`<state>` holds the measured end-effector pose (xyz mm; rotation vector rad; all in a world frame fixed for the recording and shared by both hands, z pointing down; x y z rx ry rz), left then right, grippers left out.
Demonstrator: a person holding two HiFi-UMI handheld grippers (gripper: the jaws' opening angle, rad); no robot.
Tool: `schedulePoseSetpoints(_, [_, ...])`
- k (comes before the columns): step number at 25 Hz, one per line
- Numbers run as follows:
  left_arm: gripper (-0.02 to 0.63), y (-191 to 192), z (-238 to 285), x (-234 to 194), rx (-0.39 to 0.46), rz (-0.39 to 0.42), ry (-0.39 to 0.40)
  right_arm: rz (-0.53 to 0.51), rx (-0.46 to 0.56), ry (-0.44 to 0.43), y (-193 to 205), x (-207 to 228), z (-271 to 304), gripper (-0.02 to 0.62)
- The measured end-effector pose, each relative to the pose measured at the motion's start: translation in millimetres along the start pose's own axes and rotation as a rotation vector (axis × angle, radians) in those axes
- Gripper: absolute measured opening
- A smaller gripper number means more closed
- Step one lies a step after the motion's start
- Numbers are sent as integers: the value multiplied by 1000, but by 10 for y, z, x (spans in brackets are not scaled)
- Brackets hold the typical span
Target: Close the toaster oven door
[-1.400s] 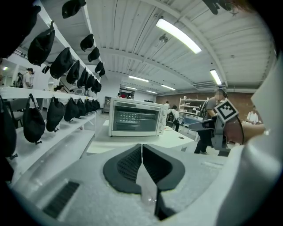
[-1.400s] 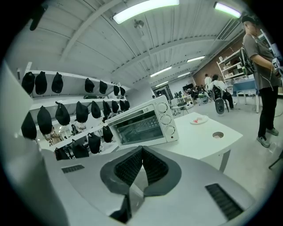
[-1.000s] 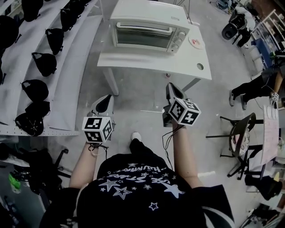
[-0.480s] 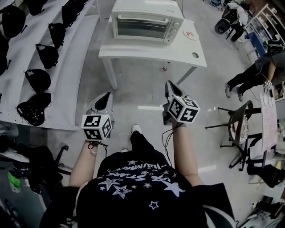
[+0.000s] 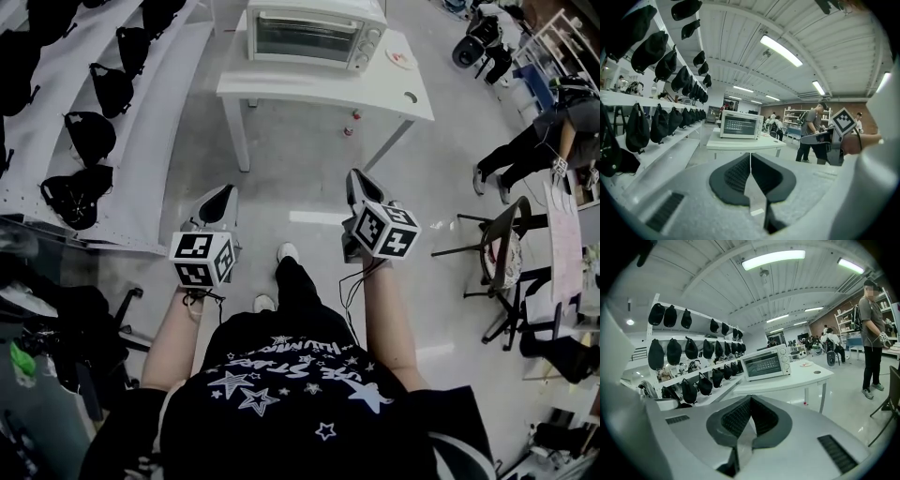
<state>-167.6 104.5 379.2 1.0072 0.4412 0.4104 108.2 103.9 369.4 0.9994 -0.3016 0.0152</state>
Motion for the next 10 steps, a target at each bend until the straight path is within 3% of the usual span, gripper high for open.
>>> schedulePoseSetpoints(10, [23, 319, -254, 136, -25, -10, 20, -10, 6, -1, 349, -142, -319, 2])
Point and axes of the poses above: the fingertips, and each gripper's own axes: z forward along the fingers, x to its right, y out of its underside, the point moved 4 cm from there along -z, backward along the fingers, and after that the axes turned 12 degrees about -x, right-handed, at the moved point
